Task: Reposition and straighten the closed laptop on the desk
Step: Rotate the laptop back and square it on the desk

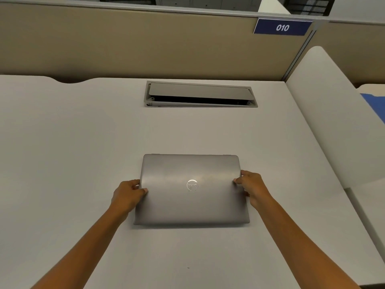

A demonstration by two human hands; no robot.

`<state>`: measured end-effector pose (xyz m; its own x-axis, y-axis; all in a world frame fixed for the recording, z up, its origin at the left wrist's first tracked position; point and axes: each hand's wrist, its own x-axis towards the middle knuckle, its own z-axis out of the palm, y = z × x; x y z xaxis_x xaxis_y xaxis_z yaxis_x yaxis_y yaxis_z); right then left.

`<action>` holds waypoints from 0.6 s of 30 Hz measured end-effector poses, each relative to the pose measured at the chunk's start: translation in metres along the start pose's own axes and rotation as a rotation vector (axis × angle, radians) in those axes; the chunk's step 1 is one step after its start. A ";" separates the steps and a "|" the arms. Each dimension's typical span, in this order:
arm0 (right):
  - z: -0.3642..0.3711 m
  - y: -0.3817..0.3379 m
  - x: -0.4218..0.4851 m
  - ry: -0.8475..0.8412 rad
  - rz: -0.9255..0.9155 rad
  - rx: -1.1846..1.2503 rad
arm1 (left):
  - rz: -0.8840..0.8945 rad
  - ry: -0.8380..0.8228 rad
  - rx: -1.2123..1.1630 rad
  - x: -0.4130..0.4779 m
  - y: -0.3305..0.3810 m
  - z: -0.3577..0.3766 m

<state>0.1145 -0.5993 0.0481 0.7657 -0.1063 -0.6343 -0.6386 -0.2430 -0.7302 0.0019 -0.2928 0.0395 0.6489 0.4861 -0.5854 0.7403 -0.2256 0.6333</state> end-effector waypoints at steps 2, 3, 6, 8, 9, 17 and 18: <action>0.000 0.001 0.002 0.004 -0.005 -0.020 | 0.014 0.008 0.026 -0.002 0.000 0.001; 0.000 0.001 0.002 0.009 -0.012 -0.032 | 0.019 0.012 0.033 -0.002 -0.001 0.002; 0.000 0.003 0.004 0.018 -0.030 -0.050 | 0.022 0.026 0.044 -0.003 -0.002 0.002; -0.001 0.005 0.006 0.016 -0.032 -0.048 | 0.027 0.032 0.059 -0.004 -0.003 0.003; 0.000 0.007 0.007 0.016 -0.036 -0.056 | 0.030 0.037 0.066 -0.004 -0.002 0.004; 0.001 0.017 0.014 0.046 -0.086 -0.145 | 0.064 0.078 0.166 -0.005 -0.003 0.008; 0.002 0.017 0.014 0.054 -0.100 -0.155 | 0.076 0.077 0.204 -0.005 -0.003 0.009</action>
<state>0.1141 -0.6035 0.0261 0.8304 -0.1253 -0.5429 -0.5431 -0.3997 -0.7384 -0.0016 -0.3019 0.0359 0.6946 0.5222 -0.4949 0.7152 -0.4262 0.5540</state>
